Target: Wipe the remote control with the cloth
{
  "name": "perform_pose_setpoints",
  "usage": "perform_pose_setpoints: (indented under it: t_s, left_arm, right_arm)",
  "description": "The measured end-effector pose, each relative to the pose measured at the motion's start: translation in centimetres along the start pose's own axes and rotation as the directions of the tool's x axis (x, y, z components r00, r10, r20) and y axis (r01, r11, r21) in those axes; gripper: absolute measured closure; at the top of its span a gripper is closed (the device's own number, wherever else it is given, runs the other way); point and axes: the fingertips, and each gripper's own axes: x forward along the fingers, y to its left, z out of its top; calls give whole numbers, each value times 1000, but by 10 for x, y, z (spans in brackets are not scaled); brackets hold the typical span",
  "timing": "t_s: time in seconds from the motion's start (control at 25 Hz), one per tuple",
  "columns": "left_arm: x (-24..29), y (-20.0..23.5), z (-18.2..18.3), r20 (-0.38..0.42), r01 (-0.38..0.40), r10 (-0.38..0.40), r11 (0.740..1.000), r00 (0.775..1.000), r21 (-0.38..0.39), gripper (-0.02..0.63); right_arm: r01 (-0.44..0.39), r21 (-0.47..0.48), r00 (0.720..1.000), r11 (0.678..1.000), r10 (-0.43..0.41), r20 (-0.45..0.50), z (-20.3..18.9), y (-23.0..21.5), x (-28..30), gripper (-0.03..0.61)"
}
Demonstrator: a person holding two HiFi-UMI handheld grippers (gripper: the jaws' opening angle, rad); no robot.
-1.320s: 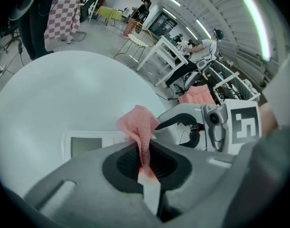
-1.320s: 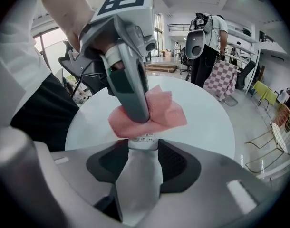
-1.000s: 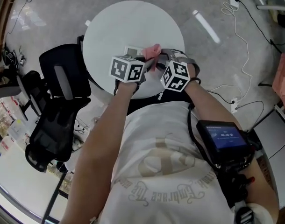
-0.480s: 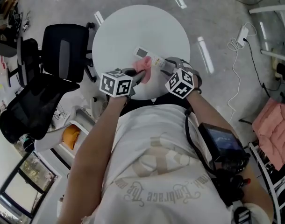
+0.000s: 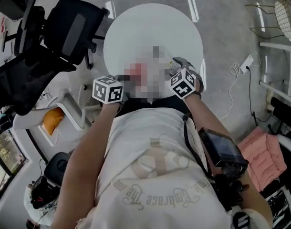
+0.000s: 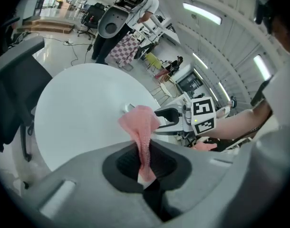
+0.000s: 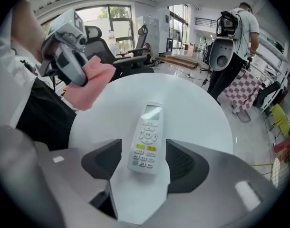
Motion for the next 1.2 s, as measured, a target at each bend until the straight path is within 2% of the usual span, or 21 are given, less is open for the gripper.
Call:
perform_pose_setpoints:
  t_s: [0.2, 0.44, 0.72, 0.96, 1.08, 1.2]
  left_arm:
    - [-16, 13, -11, 65, -10, 15, 998, 998, -69, 595]
    - [-35, 26, -26, 137, 3, 15, 992, 990, -129, 595]
    - [-61, 53, -35, 187, 18, 15, 985, 982, -173, 595]
    - [-74, 68, -51, 202, 42, -3, 981, 979, -191, 595]
    - [-73, 68, -47, 206, 60, -21, 981, 978, -183, 595]
    - [-69, 70, -39, 199, 82, -47, 982, 979, -171, 595]
  right_arm:
    - [-12, 13, 993, 1000, 13, -113, 3, -10, 11, 278]
    - [-5, 18, 971, 1000, 9, -240, 1, -13, 22, 281]
    - [35, 57, 946, 998, -14, -325, 4, -15, 34, 311]
    - [27, 26, 935, 999, -15, -355, 5, -5, 37, 319]
    - [30, 139, 943, 990, 18, -333, -4, -3, 36, 321]
    - [8, 296, 966, 955, 69, -249, -3, -2, 34, 321]
